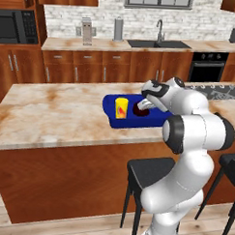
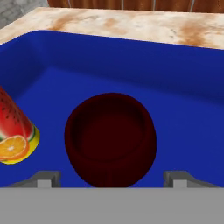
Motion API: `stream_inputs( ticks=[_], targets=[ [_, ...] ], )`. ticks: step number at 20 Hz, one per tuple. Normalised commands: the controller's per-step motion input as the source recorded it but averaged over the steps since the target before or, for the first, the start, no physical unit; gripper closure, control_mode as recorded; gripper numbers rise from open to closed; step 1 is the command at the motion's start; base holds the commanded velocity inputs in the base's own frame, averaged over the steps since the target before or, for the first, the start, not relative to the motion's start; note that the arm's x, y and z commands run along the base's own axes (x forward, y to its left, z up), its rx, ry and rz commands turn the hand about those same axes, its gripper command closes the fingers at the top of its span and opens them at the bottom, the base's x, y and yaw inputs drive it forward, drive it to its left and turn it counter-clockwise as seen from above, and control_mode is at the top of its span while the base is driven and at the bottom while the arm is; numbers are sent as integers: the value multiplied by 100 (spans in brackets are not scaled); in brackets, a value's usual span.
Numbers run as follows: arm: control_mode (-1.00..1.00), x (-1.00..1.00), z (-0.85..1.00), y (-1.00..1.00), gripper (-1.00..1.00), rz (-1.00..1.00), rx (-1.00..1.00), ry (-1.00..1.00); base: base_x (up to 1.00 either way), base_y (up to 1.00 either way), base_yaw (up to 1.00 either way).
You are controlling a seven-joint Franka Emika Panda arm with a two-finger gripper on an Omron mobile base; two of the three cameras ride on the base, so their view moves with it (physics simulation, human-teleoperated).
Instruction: There is a tray on the dining counter. Grab the cup, mug, and pitcher and place them on the tray. The pitcher may be placed next to the tray if it cannot fit the tray.
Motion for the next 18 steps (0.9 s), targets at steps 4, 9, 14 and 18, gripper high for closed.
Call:
stream_inputs(
  ticks=[4, 9, 14, 18],
  targets=[
    [-100, 0, 0, 0, -100, 0, 0, 0, 0, 0, 0],
    [-100, -4, 48, 1, -100, -6, 0, 1, 0, 0, 0],
    [-100, -56, 82, 0, -100, -19, 0, 7, 0, 0, 0],
    [-100, -100, 72, 0, -100, -28, 0, 6, 0, 0, 0]
  ],
)
